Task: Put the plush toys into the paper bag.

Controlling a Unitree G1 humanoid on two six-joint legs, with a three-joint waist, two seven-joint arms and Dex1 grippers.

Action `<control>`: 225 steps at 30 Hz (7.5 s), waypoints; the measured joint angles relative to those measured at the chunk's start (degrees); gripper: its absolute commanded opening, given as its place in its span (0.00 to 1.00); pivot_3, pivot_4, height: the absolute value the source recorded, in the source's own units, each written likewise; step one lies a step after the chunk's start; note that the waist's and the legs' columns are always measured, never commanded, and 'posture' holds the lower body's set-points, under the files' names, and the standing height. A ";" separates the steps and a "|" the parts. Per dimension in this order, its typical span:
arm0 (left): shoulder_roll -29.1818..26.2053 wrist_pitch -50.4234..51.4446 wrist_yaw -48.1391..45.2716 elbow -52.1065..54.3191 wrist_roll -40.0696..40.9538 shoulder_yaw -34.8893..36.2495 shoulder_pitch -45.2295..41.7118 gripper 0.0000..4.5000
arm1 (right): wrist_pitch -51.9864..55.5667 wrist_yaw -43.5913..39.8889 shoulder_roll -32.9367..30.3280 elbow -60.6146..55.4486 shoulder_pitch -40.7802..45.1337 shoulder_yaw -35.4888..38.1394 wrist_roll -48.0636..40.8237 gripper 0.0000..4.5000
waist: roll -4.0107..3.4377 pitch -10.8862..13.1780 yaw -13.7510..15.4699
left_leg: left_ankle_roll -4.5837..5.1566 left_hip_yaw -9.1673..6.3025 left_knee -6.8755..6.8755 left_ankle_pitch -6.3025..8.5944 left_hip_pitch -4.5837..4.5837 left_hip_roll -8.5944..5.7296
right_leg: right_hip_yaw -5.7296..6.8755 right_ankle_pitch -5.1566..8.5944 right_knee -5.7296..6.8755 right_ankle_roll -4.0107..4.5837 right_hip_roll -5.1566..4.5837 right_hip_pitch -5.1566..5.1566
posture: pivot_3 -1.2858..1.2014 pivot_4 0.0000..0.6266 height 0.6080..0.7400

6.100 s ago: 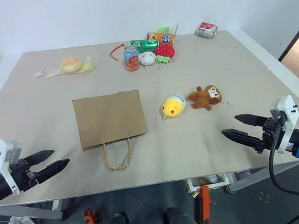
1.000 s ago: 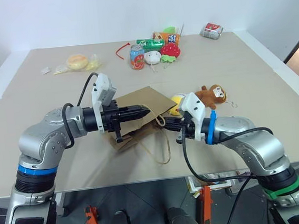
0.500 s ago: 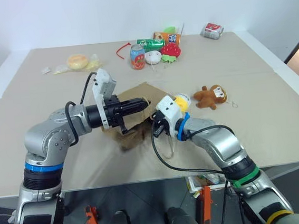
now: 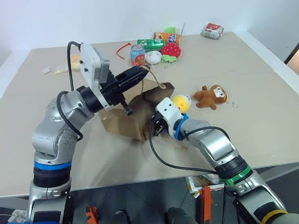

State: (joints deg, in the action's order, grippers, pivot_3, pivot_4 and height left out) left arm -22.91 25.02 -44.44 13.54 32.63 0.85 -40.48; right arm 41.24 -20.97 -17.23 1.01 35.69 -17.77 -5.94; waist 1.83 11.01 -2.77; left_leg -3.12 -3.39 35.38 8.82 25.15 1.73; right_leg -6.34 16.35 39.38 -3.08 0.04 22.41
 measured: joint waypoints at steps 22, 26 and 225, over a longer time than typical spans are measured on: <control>4.20 -20.28 -1.17 -4.10 -8.64 -0.64 -1.34 0.00 | -0.20 -1.37 -0.04 0.85 0.04 1.98 0.76 0.03 | 0.00 0.00 -0.01 | 0.02 0.00 -0.01 -0.04 0.03 -0.01 | -0.01 -0.04 -0.09 -0.04 0.00 -0.01 | 0.52 0.24 1.00; 3.95 -20.29 -1.98 -4.22 -8.67 -1.01 -0.90 0.00 | 0.33 -1.47 0.74 0.86 0.04 3.23 0.19 0.03 | 0.00 0.00 -0.02 | 0.02 0.01 -0.02 -0.04 0.03 -0.01 | -0.01 -0.04 -0.09 -0.04 0.00 0.00 | 0.52 0.24 1.00; -0.85 -17.14 -8.49 -3.97 -4.43 -0.76 5.15 0.00 | 8.28 -10.52 -1.36 -9.92 0.81 12.95 -23.00 0.01 | -0.57 0.36 -1.40 | 0.33 0.08 -0.11 -0.22 0.17 -0.04 | -0.03 -0.29 -0.34 -0.22 -0.05 0.06 | 0.52 0.24 1.00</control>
State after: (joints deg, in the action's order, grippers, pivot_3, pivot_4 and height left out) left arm -23.76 7.89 -52.93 9.57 28.20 0.09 -35.33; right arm 49.52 -31.49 -18.59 -8.90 36.50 -4.83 -28.94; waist 1.27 11.37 -4.16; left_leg -2.79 -3.31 35.27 8.60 25.32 1.69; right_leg -6.37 16.06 39.04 -3.30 -0.01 22.47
